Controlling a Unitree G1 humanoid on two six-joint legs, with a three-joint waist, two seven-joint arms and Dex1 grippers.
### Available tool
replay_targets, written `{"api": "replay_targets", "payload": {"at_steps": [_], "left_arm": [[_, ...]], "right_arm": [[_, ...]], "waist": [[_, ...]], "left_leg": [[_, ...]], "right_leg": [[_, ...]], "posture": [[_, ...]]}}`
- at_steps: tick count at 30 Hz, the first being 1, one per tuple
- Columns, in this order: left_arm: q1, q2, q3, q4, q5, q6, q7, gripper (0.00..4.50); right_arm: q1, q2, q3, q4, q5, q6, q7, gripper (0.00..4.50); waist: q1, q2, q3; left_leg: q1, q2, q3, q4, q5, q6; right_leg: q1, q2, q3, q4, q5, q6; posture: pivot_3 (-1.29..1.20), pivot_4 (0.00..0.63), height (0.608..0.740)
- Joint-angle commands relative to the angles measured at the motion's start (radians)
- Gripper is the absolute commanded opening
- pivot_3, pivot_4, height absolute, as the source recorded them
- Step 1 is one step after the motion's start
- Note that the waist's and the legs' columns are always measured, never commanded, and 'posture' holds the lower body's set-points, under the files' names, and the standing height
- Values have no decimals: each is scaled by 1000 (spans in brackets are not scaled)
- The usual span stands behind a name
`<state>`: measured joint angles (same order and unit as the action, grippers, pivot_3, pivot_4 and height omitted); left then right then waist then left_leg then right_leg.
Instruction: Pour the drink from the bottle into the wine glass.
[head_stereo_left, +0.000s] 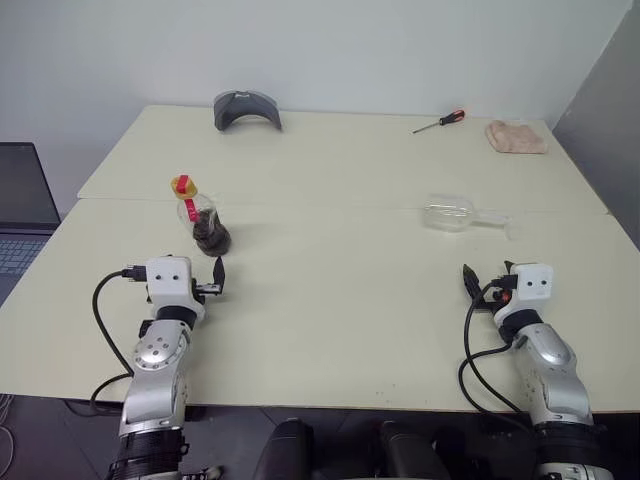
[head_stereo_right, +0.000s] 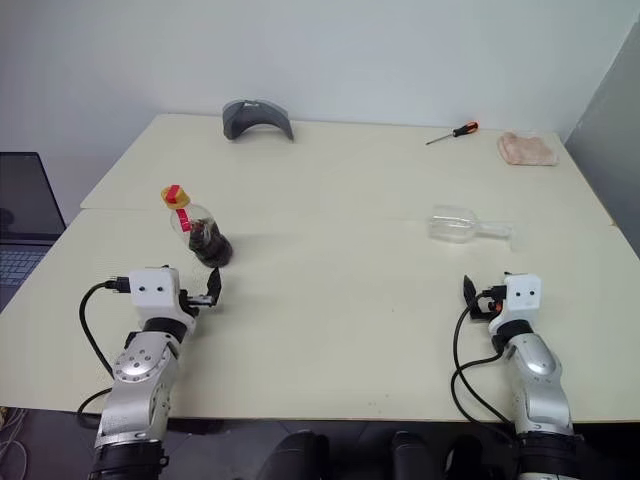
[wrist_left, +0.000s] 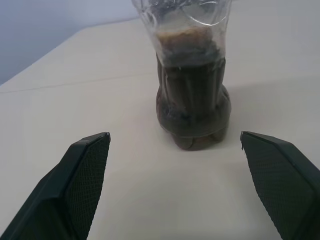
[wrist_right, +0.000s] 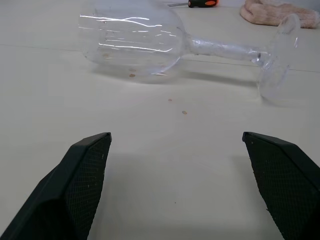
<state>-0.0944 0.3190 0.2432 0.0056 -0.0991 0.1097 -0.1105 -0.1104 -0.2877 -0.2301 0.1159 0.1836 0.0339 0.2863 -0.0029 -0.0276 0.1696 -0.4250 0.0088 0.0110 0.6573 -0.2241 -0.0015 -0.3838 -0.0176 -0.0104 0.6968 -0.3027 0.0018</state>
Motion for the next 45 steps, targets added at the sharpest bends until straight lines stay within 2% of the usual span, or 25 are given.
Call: {"api": "replay_targets", "payload": {"at_steps": [1, 10, 12, 17, 24, 35, 45], "left_arm": [[-12, 11, -1, -40, 3, -22, -13, 4454], [22, 51, -34, -56, 40, -77, -80, 4454], [31, 41, -14, -70, -26, -107, -129, 4454], [31, 41, -10, -68, -57, -117, -163, 4454], [-42, 29, 0, -19, -52, -94, -129, 4454], [-78, 7, 37, 87, -46, -89, -49, 4454], [-156, 22, 28, 258, -60, -154, -101, 4454]], "right_arm": [[-9, -7, -7, -46, 21, -4, 10, 4500], [44, -16, 46, -145, 52, 35, 98, 4500], [75, -42, 91, -225, 75, 61, 173, 4500], [111, -128, 180, -350, 80, 82, 311, 4500], [50, -249, 248, -501, 218, 258, 482, 4500], [17, -237, 260, -414, 207, 219, 529, 4500], [-39, -212, 272, -407, 209, 217, 537, 4500]], "waist": [[0, 0, 0], [0, 0, 0], [0, 0, 0], [0, 0, 0], [2, -1, 1], [2, -2, 1], [2, -2, 1]], "left_leg": [[0, 0, 0, 0, 0, 0], [0, 0, 0, 0, 0, 0], [0, 0, 0, 0, 0, 0], [0, 0, -1, 0, 0, 0], [0, 0, -2, 0, 0, 0], [0, 0, -3, 1, 0, 0], [0, 0, -3, 1, 0, 0]], "right_leg": [[0, 0, 0, 0, 0, 0], [0, 0, 0, 0, 0, 0], [0, 0, 0, 0, 0, 0], [0, 0, 0, 0, 0, 0], [1, 0, -1, -1, 0, 0], [2, 0, -2, -2, 0, 0], [2, 0, -2, -1, 0, 0]], "posture": [[0, 150, 740], [0, 150, 740], [0, 150, 740], [0, 150, 740], [0, 150, 740], [0, 150, 740], [0, 150, 740]]}}
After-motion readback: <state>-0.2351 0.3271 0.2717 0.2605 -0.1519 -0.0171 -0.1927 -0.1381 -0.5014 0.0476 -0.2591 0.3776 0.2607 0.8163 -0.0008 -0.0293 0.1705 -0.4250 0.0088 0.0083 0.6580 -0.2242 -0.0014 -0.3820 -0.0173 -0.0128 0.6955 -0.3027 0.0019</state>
